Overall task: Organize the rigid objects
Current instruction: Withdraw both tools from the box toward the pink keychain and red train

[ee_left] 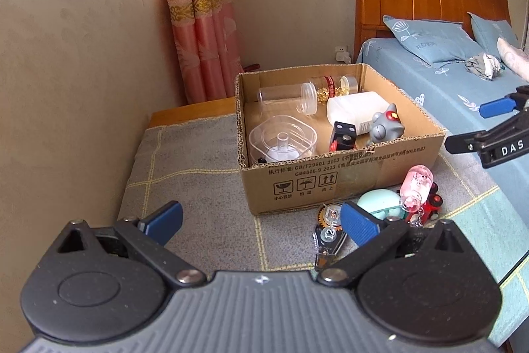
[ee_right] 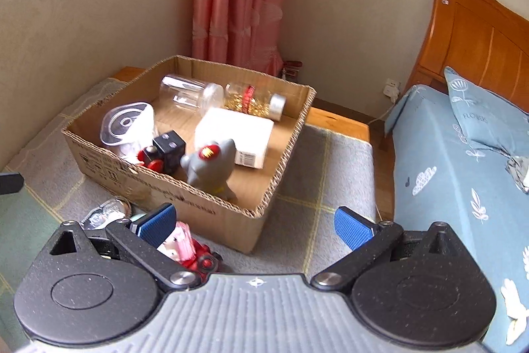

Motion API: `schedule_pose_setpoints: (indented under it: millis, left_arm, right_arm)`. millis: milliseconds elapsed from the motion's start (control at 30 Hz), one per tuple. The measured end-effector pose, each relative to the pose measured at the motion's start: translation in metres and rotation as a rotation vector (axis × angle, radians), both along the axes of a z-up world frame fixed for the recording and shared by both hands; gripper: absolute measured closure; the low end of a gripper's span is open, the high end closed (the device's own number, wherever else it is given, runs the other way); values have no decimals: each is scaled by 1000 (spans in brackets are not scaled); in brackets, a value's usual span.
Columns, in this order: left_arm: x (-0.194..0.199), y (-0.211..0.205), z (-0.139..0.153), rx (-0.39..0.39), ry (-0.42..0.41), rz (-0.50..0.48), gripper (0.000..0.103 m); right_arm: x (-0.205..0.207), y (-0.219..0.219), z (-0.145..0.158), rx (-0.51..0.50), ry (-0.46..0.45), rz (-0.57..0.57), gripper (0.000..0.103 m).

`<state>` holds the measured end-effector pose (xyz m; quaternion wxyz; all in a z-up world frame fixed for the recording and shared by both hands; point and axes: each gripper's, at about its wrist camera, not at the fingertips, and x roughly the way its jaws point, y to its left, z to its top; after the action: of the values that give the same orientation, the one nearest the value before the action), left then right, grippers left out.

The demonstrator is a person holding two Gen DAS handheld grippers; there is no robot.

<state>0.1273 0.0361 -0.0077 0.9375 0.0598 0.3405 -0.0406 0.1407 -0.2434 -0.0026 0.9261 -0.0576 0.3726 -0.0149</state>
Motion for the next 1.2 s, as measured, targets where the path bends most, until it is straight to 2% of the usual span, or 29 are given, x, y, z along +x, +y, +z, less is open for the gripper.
schedule_pose_setpoints:
  millis: [367, 600, 767, 933, 1033, 1200]
  left_arm:
    - [-3, -11, -6, 22, 27, -30, 2]
    - [-1, -13, -9, 26, 42, -30, 2]
    - [0, -16, -11, 26, 50, -41, 2]
    - [0, -19, -14, 34, 60, -49, 2]
    - [-1, -20, -15, 34, 62, -58, 2]
    - [-2, -26, -17, 44, 67, -94, 2]
  right_arm:
    - [22, -17, -49, 84, 43, -74, 0]
    - [20, -3, -51, 119, 50, 23, 0]
    - [21, 12, -58, 94, 74, 73, 0]
    - [24, 19, -64, 139, 91, 81, 0]
    - [18, 24, -68, 123, 87, 86, 0]
    - [7, 13, -81, 90, 133, 31, 0]
